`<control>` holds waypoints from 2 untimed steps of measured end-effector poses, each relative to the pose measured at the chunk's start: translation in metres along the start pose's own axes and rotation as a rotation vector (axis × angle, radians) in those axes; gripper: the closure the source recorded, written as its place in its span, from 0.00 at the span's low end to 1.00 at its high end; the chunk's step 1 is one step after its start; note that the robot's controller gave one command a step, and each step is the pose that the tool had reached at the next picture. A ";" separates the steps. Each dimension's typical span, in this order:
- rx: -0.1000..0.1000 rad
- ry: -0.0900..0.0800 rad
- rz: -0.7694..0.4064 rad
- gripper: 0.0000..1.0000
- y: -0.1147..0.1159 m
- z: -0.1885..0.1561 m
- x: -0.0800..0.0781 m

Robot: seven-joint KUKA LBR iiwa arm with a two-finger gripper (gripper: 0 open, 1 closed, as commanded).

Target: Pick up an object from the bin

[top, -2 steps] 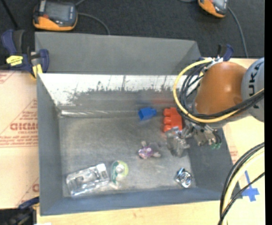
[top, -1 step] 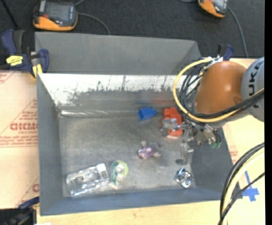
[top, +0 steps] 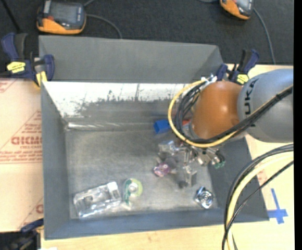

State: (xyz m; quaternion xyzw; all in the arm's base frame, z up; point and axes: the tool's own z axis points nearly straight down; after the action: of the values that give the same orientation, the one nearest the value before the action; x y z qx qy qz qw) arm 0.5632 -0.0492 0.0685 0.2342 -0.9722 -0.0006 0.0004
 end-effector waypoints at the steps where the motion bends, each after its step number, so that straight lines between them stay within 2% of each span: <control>1: 0.001 -0.008 0.112 0.00 0.038 -0.002 -0.031; 2: 0.003 -0.008 0.113 1.00 0.037 -0.003 -0.031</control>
Offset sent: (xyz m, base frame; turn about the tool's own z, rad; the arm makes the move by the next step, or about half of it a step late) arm 0.0089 0.0468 0.0015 0.1145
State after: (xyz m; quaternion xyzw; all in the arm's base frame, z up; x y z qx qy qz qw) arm 0.5738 -0.0026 0.0711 0.1788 -0.9839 0.0001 -0.0036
